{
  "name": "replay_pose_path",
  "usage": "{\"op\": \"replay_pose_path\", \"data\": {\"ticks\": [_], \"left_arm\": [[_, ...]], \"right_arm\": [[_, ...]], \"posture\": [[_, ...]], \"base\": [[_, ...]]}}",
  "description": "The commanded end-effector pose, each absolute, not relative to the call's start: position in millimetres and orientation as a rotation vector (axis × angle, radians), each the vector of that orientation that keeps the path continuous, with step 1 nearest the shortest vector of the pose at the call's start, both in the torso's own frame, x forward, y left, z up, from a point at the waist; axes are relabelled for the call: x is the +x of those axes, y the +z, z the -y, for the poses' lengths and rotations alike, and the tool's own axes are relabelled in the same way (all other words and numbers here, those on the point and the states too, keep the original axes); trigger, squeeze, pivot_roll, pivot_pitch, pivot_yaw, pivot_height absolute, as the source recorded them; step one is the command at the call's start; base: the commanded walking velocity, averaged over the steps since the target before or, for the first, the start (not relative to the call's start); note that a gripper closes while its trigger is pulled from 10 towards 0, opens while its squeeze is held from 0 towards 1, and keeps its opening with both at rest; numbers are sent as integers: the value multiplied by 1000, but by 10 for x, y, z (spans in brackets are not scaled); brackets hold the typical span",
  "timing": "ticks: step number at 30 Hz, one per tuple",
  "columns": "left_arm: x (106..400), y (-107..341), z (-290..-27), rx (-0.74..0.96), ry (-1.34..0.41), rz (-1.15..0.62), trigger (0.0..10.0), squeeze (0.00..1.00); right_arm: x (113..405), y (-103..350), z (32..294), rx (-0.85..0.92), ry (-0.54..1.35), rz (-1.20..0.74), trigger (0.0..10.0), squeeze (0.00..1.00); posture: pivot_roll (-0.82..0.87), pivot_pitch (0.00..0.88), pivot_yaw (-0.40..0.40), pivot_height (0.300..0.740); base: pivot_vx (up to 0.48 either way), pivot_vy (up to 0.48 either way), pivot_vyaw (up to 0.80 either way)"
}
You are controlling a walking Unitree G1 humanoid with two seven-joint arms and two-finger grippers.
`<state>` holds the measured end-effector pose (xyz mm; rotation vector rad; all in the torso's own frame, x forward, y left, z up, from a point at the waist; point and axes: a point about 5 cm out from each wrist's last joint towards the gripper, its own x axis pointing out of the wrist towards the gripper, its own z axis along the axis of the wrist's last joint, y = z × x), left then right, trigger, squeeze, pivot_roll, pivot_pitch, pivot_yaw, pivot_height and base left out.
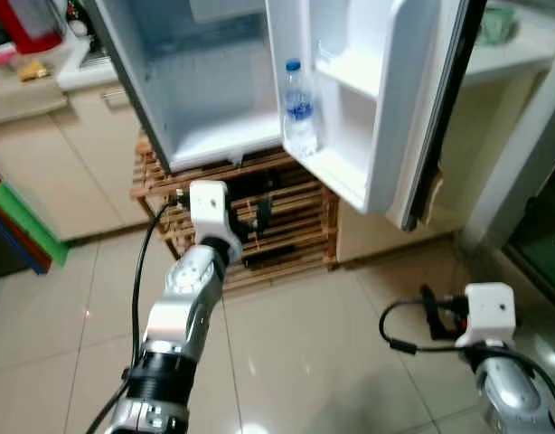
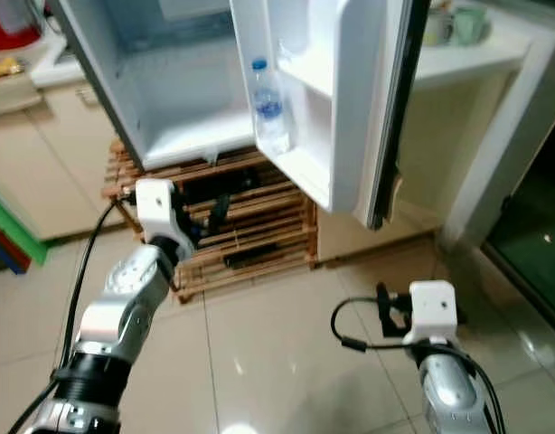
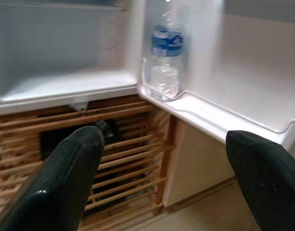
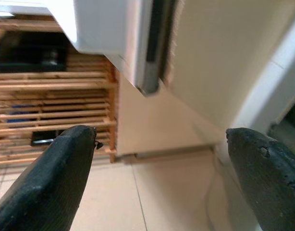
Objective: Restocking fridge
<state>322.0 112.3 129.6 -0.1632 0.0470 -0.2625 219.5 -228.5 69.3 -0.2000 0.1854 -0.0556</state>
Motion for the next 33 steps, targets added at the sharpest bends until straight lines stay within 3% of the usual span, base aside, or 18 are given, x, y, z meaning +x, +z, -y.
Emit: {"op": "replay_pose_path", "data": {"ticks": [1, 2, 5, 6, 10, 11, 12, 15, 16, 33], "left_arm": [[3237, 1293, -1188, -135, -244, -43, 10000, 0], [3241, 1282, -1185, -132, -242, -44, 10000, 0], [3249, 1251, -1197, -124, -232, -48, 10000, 0], [3253, 1209, -1238, -120, -211, -60, 10000, 0], [3255, 1118, -1335, -117, -165, -90, 10000, 0], [3250, 1096, -1353, -129, -160, -97, 10000, 55], [3249, 1083, -1360, -131, -155, -100, 10000, 898], [3254, 1082, -1341, -134, -158, -97, 10000, 863], [3238, 1134, -1291, -170, -208, -64, 10000, 0], [3225, 1241, -1081, -108, -359, 19, 10000, 0]], "right_arm": [[2267, 754, 2193, -186, -29, -151, 10000, 169], [2297, 775, 2185, -189, -27, -139, 10000, 345], [2341, 782, 2191, -206, -32, -137, 10000, 369], [2375, 780, 2209, -221, -47, -146, 10000, 0], [2428, 811, 2246, -206, -85, -130, 10000, 51], [2440, 837, 2270, -187, -105, -117, 10000, 1000], [2460, 859, 2292, -185, -121, -110, 10000, 1000], [2499, 883, 2314, -201, -136, -110, 10000, 1000], [2520, 909, 2304, -210, -139, -96, 10000, 0], [2532, 965, 2155, -173, -122, -54, 10000, 0]], "posture": [[-240, 0, 123, 740], [-243, 0, 122, 740], [-243, 0, 119, 740], [-243, 0, 116, 740], [-242, 0, 113, 740], [-238, 0, 107, 740], [-236, 0, 104, 740], [-231, 0, 102, 740], [-231, 0, 102, 740], [-239, 0, 128, 740]], "base": [[0, 0, 663], [0, 0, 650], [0, 0, 660], [0, 0, 800], [0, 0, 800], [0, 0, 750], [0, 0, 744], [0, 0, 744], [0, 0, 0], [319, -311, 0]]}}
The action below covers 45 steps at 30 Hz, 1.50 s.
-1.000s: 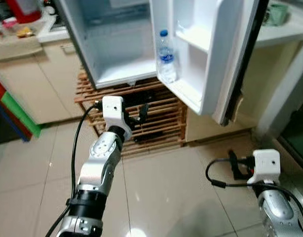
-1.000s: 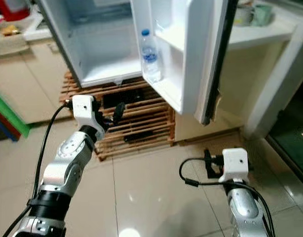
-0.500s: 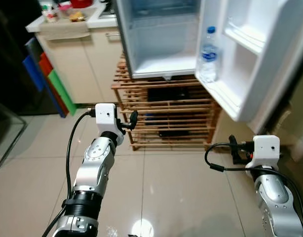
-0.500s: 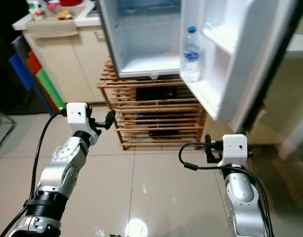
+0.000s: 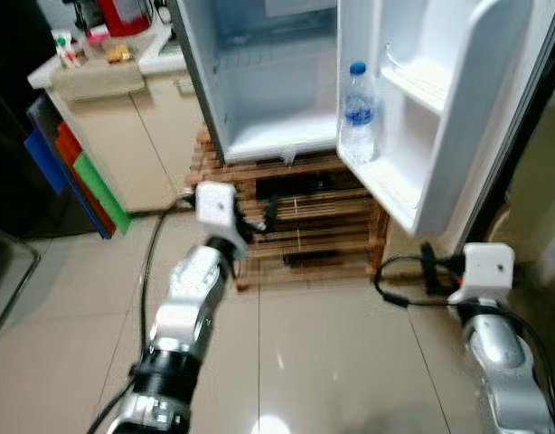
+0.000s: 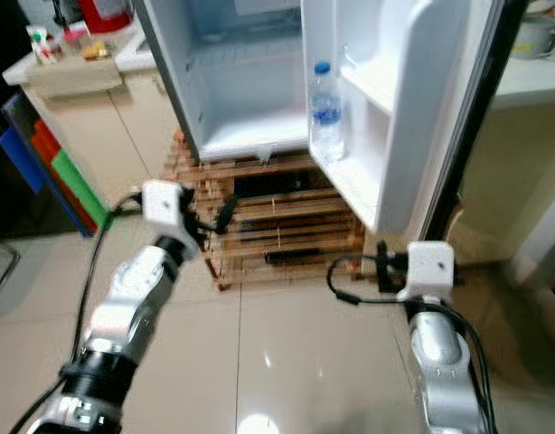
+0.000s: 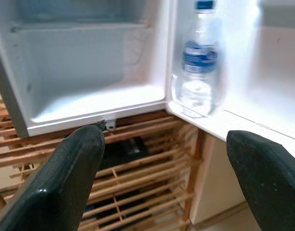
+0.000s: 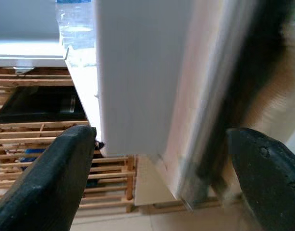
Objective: Restocking fridge
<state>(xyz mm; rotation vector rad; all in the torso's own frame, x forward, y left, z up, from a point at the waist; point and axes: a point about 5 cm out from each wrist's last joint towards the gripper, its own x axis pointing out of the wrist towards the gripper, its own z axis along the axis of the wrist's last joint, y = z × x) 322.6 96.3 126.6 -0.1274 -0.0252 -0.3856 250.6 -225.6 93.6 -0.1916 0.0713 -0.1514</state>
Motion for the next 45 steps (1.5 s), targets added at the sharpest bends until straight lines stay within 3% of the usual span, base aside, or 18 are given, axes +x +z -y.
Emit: {"op": "replay_pose_path", "data": {"ticks": [1, 8, 11, 15, 16, 22, 29, 34, 39, 45], "left_arm": [[3225, 1241, -1081, -108, -359, 19, 10000, 0], [3289, 1076, -1157, -77, -316, -97, 10000, 0], [3373, 799, -1448, -57, -177, -295, 10000, 0], [3389, 669, -1595, -55, -118, -395, 10000, 0], [3389, 669, -1595, -55, -118, -395, 10000, 0], [3312, 427, -1477, 48, -196, -525, 10000, 0], [3085, 100, -1500, 113, -250, -725, 10000, 0], [3099, 102, -1464, 123, -263, -716, 10000, 0], [3031, 18, -1461, 194, -304, -745, 10000, 0], [2988, -28, -1446, 224, -329, -754, 10000, 0]], "right_arm": [[2532, 965, 2155, -173, -122, -54, 10000, 0], [2283, 575, 2215, -211, -79, -277, 10000, 0], [1997, 278, 2194, -273, 33, -428, 10000, 0], [1892, 165, 2375, -254, -103, -504, 10000, 0], [1892, 165, 2375, -254, -103, -504, 10000, 0], [2202, 568, 3070, -376, -583, -375, 10000, 0], [2478, 1124, 3290, -525, -697, -184, 10000, 0], [2672, 1274, 3208, -498, -690, -112, 10000, 0], [3053, 1458, 2767, -359, -484, 29, 10000, 0], [3330, 1603, 2418, -273, -325, 90, 10000, 0]], "posture": [[-239, 0, 128, 740], [-236, 0, 126, 740], [-235, 0, 125, 740], [-244, 0, 132, 740], [-244, 0, 132, 740], [-251, 0, 149, 740], [-248, 0, 143, 740], [-247, 0, 137, 740], [-250, 0, 141, 740], [-244, 0, 140, 740]], "base": [[274, -390, 0], [0, -60, 0], [0, 0, 0], [0, 0, 0], [0, 0, 0], [0, 0, 0], [0, 0, 0], [0, 0, 0], [0, 0, 0], [0, 0, 0]]}}
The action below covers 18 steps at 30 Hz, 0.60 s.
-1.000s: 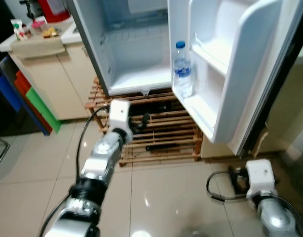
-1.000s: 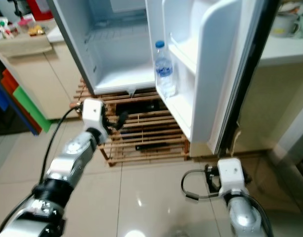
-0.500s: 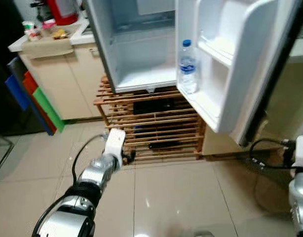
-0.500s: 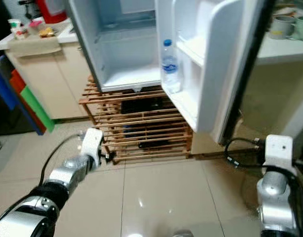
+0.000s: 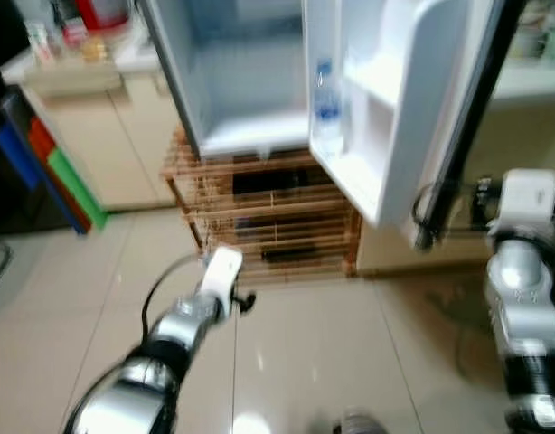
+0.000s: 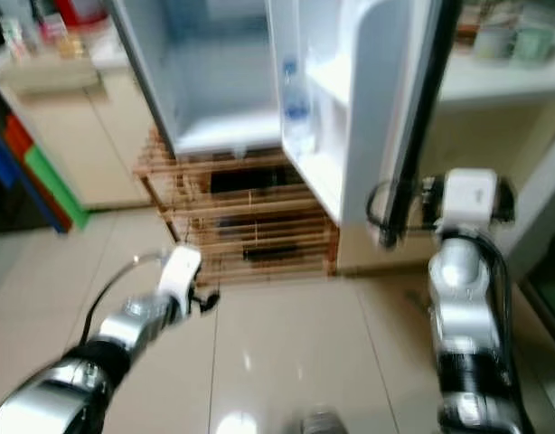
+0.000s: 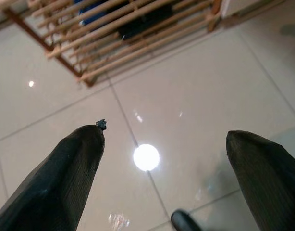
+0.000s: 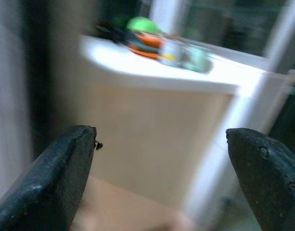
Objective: Restocking fridge
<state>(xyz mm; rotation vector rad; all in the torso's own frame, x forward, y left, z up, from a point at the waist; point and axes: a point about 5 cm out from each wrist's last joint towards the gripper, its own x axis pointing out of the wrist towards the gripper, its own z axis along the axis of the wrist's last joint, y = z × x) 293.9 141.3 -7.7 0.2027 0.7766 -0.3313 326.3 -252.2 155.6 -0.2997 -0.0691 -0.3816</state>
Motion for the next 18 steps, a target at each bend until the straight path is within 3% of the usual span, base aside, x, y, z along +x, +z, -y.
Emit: {"op": "replay_pose_path", "data": {"ticks": [1, 6, 9, 10, 11, 12, 14, 16, 17, 18], "left_arm": [[2982, -34, -1447, 226, -331, -755, 10000, 0], [2966, -56, -1458, 230, -332, -757, 10000, 0], [2949, -74, -1485, 225, -325, -762, 10000, 0], [2947, -75, -1485, 224, -326, -763, 10000, 0], [2945, -76, -1483, 222, -328, -763, 10000, 0], [2945, -76, -1483, 222, -328, -763, 10000, 0], [2943, -77, -1485, 220, -331, -762, 10000, 0], [2943, -77, -1485, 220, -331, -762, 10000, 0], [2936, -83, -1484, 215, -336, -763, 10000, 0], [2933, -85, -1483, 213, -338, -763, 10000, 0]], "right_arm": [[3366, 1641, 2364, -270, -303, 104, 10000, 0], [3462, 1732, 2193, -243, -216, 143, 10000, 0], [3512, 1764, 1964, -148, -135, 150, 10000, 0], [3518, 1798, 1854, -104, -94, 161, 10000, 0], [3498, 1909, 1540, -3, 58, 195, 10000, 0], [3498, 1909, 1540, -3, 58, 195, 10000, 0], [3403, 2053, 1215, 89, 251, 239, 10000, 0], [3403, 2053, 1215, 89, 251, 239, 10000, 0], [3128, 2296, 853, 257, 557, 278, 10000, 0], [2995, 2382, 754, 331, 678, 280, 10000, 0]], "posture": [[-242, 0, 140, 740], [-235, 0, 134, 740], [-233, 0, 133, 740], [-233, 0, 133, 740], [-232, 0, 136, 740], [-232, 0, 136, 740], [-230, 0, 138, 740], [-230, 0, 138, 740], [-231, 0, 139, 740], [-231, 0, 138, 740]], "base": [[0, 0, 0], [0, 0, 0], [0, 0, 0], [0, 0, 0], [0, 0, 0], [0, 0, 0], [0, 0, 0], [0, 0, 0], [0, 0, 0], [0, 0, 0]]}}
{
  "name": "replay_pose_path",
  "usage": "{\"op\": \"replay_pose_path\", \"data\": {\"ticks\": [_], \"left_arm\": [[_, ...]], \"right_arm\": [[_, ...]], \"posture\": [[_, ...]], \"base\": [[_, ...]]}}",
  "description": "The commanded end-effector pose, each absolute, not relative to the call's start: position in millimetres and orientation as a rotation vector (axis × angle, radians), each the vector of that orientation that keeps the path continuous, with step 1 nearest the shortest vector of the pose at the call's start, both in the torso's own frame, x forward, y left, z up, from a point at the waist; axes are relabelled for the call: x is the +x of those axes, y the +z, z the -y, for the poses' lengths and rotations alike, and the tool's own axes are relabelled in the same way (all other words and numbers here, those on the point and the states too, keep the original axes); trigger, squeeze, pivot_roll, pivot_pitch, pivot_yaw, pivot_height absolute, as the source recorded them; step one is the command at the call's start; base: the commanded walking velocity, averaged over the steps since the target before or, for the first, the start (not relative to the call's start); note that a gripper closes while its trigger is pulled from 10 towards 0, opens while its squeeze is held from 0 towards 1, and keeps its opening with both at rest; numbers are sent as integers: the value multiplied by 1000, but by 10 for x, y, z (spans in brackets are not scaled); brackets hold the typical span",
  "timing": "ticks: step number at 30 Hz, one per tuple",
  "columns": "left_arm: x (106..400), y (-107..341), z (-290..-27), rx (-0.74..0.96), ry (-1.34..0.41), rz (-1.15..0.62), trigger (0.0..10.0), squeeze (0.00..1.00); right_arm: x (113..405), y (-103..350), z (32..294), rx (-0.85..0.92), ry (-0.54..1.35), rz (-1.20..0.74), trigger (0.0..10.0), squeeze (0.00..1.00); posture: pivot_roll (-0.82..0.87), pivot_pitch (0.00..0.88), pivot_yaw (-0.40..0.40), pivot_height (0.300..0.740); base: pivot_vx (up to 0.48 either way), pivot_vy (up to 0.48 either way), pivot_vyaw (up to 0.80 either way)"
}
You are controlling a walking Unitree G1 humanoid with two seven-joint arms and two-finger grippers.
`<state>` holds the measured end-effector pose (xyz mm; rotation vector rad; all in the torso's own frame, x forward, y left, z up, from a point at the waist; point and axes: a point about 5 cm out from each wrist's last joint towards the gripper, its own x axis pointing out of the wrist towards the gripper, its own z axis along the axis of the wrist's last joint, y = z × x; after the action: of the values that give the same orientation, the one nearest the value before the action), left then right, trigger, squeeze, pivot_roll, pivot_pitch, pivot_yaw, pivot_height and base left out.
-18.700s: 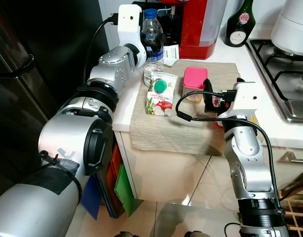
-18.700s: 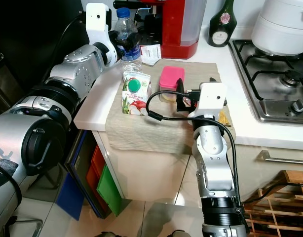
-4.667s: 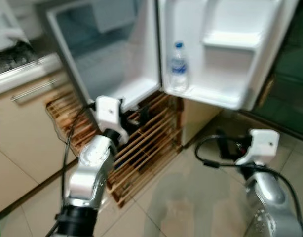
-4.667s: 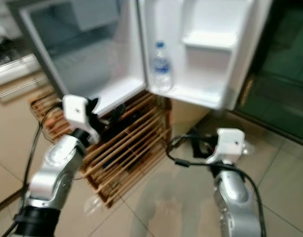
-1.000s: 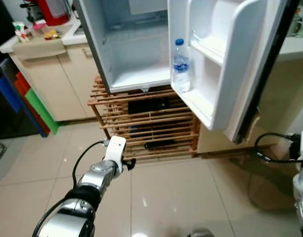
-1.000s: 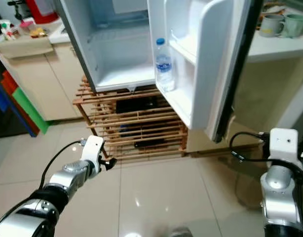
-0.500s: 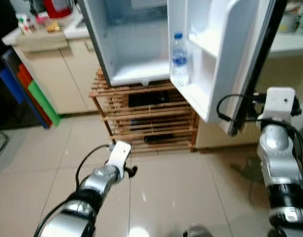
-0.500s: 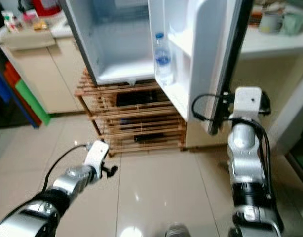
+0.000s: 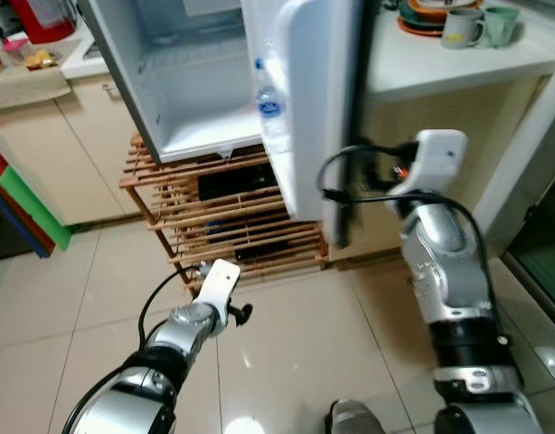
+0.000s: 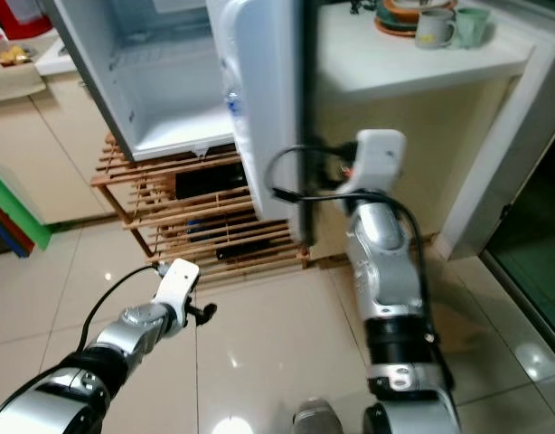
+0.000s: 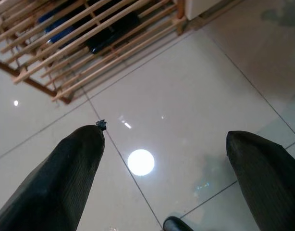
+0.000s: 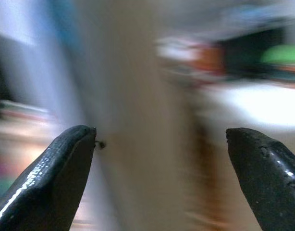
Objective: Restocking fridge
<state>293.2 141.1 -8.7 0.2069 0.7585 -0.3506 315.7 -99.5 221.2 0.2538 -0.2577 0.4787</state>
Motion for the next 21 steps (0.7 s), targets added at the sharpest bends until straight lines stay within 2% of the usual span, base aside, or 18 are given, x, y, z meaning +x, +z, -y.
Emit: {"op": "replay_pose_path", "data": {"ticks": [1, 5, 7, 8, 9, 10, 11, 12, 13, 14, 16, 18, 19, 21], "left_arm": [[2929, -89, -1481, 211, -339, -764, 10000, 0], [2920, -97, -1474, 207, -343, -767, 10000, 0], [2922, -93, -1457, 199, -352, -756, 10000, 0], [2922, -93, -1457, 199, -352, -756, 10000, 0], [3004, 6, -1380, 212, -374, -657, 10000, 0], [3004, 6, -1380, 212, -374, -657, 10000, 0], [3154, 226, -1267, 258, -402, -489, 10000, 0], [3199, 308, -1231, 281, -411, -432, 10000, 0], [3199, 308, -1231, 281, -411, -432, 10000, 0], [3317, 562, -1160, 389, -432, -274, 10000, 0], [3378, 730, -1117, 445, -446, -181, 10000, 0], [3404, 888, -1027, 392, -505, -112, 10000, 0], [3417, 988, -977, 351, -525, -65, 10000, 39], [3461, 1228, -899, 224, -520, 19, 10000, 0]], "right_arm": [[2900, 2445, 738, 404, 754, 278, 10000, 0], [2850, 2445, 835, 503, 784, 243, 10000, 0], [2969, 2228, 1063, 463, 611, 182, 10000, 0], [2969, 2228, 1063, 463, 611, 182, 10000, 0], [3123, 1867, 1517, 309, 242, 72, 10000, 0], [3123, 1867, 1517, 309, 242, 72, 10000, 0], [3111, 1630, 1914, 211, -29, -8, 10000, 0], [3088, 1576, 2011, 202, -90, -26, 10000, 0], [3088, 1576, 2011, 202, -90, -26, 10000, 0], [3013, 1495, 2117, 176, -142, -41, 10000, 0], [2966, 1451, 2144, 135, -163, -48, 10000, 0], [2934, 1405, 2132, 146, -161, -58, 10000, 0], [2924, 1383, 2123, 136, -159, -61, 10000, 0], [2916, 1347, 2085, 99, -155, -56, 10000, 0]], "posture": [[-232, 0, 138, 740], [-234, 0, 136, 740], [-235, 0, 136, 740], [-235, 0, 136, 740], [-239, 0, 132, 740], [-239, 0, 132, 740], [-239, 0, 132, 740], [-239, 0, 132, 740], [-239, 0, 132, 740], [-239, 0, 132, 740], [-238, 0, 136, 740], [-238, 0, 136, 740], [-237, 0, 138, 740], [-237, 0, 140, 740]], "base": [[0, 0, 0], [0, 0, 0], [0, 0, 0], [0, 0, 0], [0, 0, 0], [0, 0, 0], [0, 0, 0], [0, 0, 0], [0, 0, 0], [0, 0, 0], [0, 0, 0], [0, 0, 0], [326, 0, 0], [433, 0, 0]]}}
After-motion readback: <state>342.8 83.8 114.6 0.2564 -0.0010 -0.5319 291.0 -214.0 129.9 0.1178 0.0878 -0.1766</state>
